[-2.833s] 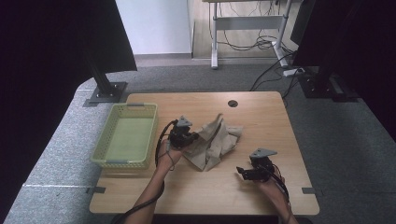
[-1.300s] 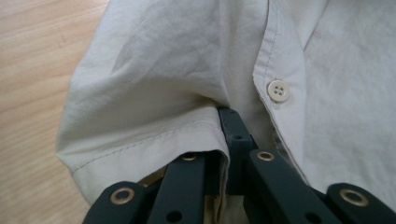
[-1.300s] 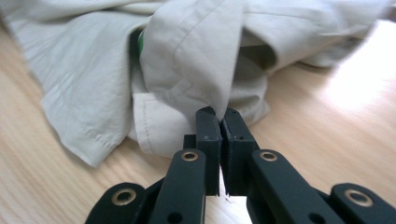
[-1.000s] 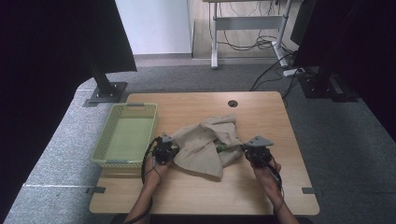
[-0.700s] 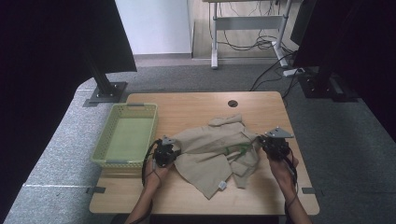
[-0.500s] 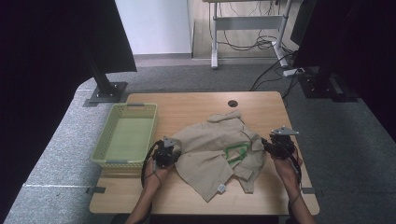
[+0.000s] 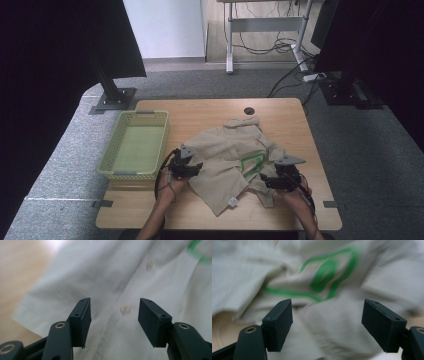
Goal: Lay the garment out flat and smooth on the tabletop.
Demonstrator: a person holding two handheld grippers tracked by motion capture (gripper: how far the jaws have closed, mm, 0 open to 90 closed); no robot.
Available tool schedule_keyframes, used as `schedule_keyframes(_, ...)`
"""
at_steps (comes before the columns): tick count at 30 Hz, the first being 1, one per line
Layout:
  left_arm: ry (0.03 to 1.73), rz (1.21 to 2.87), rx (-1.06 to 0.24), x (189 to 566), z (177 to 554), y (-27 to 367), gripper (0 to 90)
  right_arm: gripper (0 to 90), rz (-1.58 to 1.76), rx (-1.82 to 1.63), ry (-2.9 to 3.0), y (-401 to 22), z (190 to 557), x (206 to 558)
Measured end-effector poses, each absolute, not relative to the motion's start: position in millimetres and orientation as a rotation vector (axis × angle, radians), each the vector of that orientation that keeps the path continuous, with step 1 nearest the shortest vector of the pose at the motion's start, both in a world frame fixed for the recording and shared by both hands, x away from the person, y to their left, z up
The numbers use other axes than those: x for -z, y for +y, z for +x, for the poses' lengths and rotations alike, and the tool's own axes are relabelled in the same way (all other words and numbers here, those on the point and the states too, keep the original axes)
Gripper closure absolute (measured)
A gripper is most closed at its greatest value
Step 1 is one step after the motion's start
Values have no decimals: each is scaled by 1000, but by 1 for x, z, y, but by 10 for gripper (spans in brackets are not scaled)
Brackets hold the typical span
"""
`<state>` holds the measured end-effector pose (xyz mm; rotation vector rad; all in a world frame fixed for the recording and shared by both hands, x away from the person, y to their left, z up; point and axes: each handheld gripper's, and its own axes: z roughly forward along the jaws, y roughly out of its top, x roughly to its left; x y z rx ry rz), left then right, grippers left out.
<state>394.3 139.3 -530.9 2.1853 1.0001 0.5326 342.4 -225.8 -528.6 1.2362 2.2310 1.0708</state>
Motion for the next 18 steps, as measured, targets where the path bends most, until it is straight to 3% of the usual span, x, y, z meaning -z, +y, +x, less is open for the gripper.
schedule_keyframes(7,1038,2187,-490,544,395,147,461,248,1232,-986,2309,-216,338,556)
schedule_keyframes(18,1055,2173,-458,545,377,158,474,294,1294,-934,2291,-274,337,553)
